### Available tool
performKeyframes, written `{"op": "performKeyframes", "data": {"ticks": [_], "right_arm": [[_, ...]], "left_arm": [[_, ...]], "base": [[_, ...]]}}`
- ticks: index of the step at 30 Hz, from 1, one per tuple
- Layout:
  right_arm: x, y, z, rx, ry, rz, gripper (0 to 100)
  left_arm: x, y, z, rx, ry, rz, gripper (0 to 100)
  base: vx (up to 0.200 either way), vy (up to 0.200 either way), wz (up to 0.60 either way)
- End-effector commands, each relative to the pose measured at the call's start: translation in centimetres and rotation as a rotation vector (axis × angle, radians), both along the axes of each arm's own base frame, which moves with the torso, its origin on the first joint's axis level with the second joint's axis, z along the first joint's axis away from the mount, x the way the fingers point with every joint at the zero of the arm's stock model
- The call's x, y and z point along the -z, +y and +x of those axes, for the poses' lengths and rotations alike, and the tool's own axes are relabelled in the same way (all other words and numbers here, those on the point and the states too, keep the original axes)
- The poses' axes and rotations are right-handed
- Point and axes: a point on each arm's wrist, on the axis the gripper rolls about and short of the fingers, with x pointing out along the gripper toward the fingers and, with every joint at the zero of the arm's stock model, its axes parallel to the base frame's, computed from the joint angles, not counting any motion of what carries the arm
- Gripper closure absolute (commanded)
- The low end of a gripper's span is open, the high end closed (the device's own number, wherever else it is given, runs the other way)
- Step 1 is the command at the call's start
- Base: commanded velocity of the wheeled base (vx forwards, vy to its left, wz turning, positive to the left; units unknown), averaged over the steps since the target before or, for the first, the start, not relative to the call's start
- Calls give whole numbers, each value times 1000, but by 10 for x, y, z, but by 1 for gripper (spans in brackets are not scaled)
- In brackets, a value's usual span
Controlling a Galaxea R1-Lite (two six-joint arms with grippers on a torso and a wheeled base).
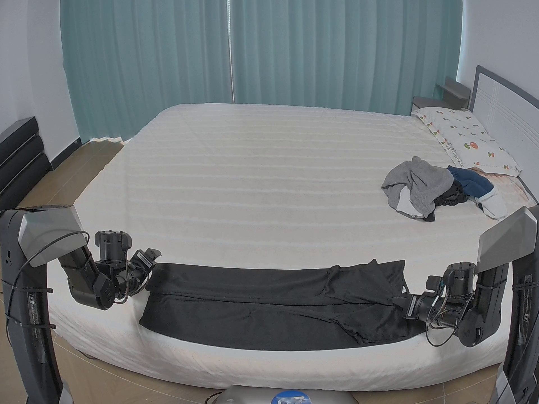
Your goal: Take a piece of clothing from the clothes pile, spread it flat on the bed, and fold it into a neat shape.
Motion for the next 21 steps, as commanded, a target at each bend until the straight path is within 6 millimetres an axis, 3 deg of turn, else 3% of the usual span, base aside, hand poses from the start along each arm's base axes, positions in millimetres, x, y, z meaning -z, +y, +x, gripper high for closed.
{"op": "performKeyframes", "data": {"ticks": [1, 21], "right_arm": [[6, -2, -4, 2, 19, 0, 100], [10, -12, -10, 20, 36, 13, 100]], "left_arm": [[0, 0, 0, -1, 0, 0, 0], [-8, 0, -5, 4, -8, 4, 0]], "base": [[0, 0, 0], [0, 0, 0]]}}
